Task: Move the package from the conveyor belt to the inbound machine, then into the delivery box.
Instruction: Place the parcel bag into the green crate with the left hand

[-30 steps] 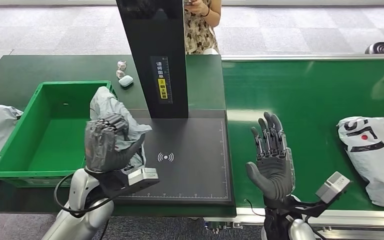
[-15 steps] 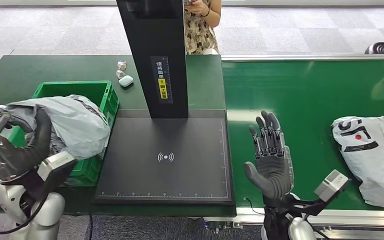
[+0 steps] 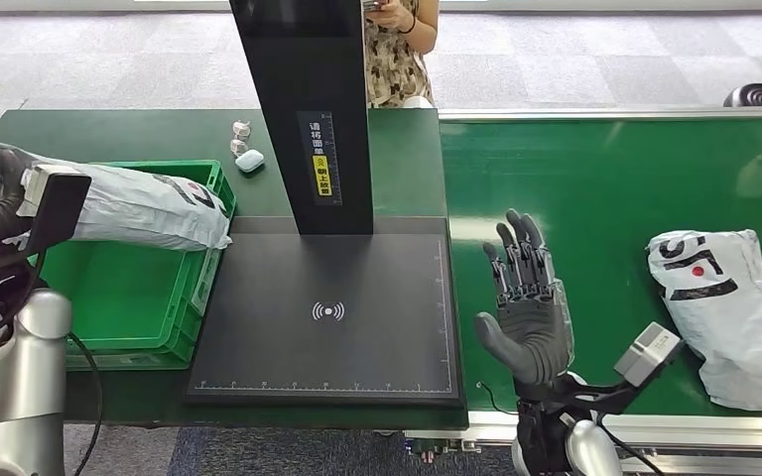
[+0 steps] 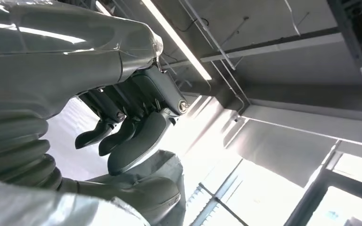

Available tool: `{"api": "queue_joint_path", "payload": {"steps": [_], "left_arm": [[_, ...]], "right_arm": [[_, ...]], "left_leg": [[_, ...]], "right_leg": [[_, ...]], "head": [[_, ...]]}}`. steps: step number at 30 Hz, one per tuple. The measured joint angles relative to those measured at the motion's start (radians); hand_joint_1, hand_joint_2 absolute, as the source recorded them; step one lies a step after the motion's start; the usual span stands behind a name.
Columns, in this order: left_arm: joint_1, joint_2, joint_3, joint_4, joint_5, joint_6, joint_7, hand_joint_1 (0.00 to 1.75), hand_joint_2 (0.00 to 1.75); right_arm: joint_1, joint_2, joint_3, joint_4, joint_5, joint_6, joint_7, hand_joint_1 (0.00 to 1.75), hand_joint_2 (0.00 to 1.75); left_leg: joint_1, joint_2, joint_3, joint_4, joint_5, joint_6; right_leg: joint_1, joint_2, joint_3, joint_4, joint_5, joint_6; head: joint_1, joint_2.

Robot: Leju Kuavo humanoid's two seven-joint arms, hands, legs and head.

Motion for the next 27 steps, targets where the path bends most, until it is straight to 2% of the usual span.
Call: {"api": "queue_joint_path", "payload": {"steps": [4, 12, 22, 26, 27], "left_arm": [[-0.049, 0.044, 0.021, 0.113, -0.007, 0.003, 0.018, 1.75, 1.75], [-0.086, 0.106, 0.080, 0.256, -0.039, -0.006, 0.052, 1.75, 1.75], [-0.112, 0.143, 0.106, 0.353, -0.045, -0.007, 0.059, 1.75, 1.75], [-0.120, 0.149, 0.111, 0.390, -0.053, -0.017, 0.072, 0.00, 1.75], [-0.125, 0.149, 0.111, 0.402, -0.059, -0.024, 0.078, 0.00, 1.75]], "right_arm": [[0.003, 0.000, 0.000, 0.000, 0.000, 0.014, 0.004, 0.00, 1.75], [0.007, 0.001, -0.001, 0.002, 0.002, 0.026, 0.004, 0.00, 1.75], [0.006, 0.001, -0.001, 0.006, 0.002, 0.028, 0.005, 0.00, 1.75], [0.004, 0.001, -0.001, 0.007, 0.003, 0.029, 0.007, 0.00, 1.75], [0.004, 0.001, -0.001, 0.007, 0.003, 0.029, 0.007, 0.00, 1.75]], "left_leg": [[0.000, 0.001, 0.000, 0.000, 0.000, 0.000], [0.000, 0.001, -0.001, 0.000, 0.000, 0.000], [0.001, 0.001, -0.001, 0.000, 0.000, 0.000], [0.001, 0.001, -0.002, 0.000, 0.000, 0.000], [0.001, 0.001, -0.002, 0.000, 0.000, 0.000]], "right_leg": [[0.000, 0.001, -0.001, 0.000, 0.000, 0.000], [0.001, 0.002, -0.002, 0.000, 0.000, 0.000], [0.001, 0.002, -0.002, 0.000, 0.000, -0.001], [0.002, 0.001, -0.002, 0.000, 0.000, -0.001], [0.002, 0.001, -0.002, 0.000, 0.000, -0.001]], "head": [[0.000, 0.000], [0.000, 0.000], [0.000, 0.000], [0.000, 0.000], [0.000, 0.000]]}}
